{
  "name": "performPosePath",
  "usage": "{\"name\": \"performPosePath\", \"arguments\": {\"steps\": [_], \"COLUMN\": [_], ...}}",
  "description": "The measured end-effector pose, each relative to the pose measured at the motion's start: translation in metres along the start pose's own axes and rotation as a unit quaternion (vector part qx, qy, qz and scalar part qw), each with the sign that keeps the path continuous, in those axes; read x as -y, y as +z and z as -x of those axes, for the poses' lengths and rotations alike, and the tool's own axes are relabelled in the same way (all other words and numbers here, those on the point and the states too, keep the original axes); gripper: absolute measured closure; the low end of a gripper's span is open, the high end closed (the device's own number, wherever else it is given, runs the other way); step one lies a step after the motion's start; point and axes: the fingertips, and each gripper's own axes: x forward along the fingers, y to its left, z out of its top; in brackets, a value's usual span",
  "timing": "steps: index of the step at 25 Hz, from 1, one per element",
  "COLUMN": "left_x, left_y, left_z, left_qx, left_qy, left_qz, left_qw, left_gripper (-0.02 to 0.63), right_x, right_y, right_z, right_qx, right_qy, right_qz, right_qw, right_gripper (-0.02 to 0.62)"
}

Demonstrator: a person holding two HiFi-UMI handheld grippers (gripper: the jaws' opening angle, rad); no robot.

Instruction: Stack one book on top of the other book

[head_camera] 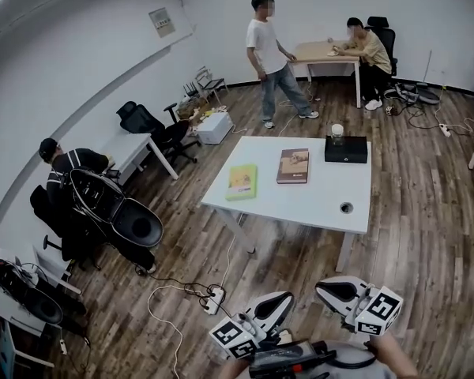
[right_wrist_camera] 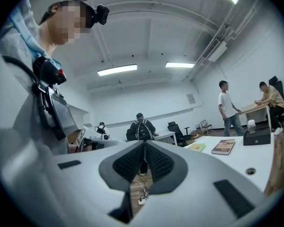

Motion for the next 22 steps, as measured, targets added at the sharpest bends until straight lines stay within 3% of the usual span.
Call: {"name": "performPosePath", "arguments": {"steps": [3,7,11,15,22], "left_x": [-0.023,-0.059,-0.088,-0.114,-0.147], "left_y": [0.014,0.026,0.039,0.058,0.097], "left_z": [0.007,0.015,0.015,0.024,0.047], "left_qx": [0.005,0.007,0.008,0.019,0.041], "left_qy": [-0.002,-0.012,-0.004,0.009,0.009], "left_qz": [-0.004,-0.053,-0.098,-0.099,-0.104], "left_qw": [1.0000,0.9985,0.9951,0.9949,0.9937], "left_gripper": [0.586,0.586,0.586,0.586,0.586], "right_x": [0.009,0.020,0.040,0.045,0.038], "right_y": [0.014,0.032,0.028,0.028,0.038], "right_z": [-0.021,-0.057,-0.089,-0.111,-0.153], "right_qx": [0.017,0.047,0.038,0.037,0.026], "right_qy": [-0.005,-0.008,-0.065,-0.097,-0.103], "right_qz": [0.031,0.054,0.059,0.056,0.086], "right_qw": [0.999,0.997,0.995,0.993,0.991], "right_gripper": [0.565,0.565,0.565,0.565,0.565]}}
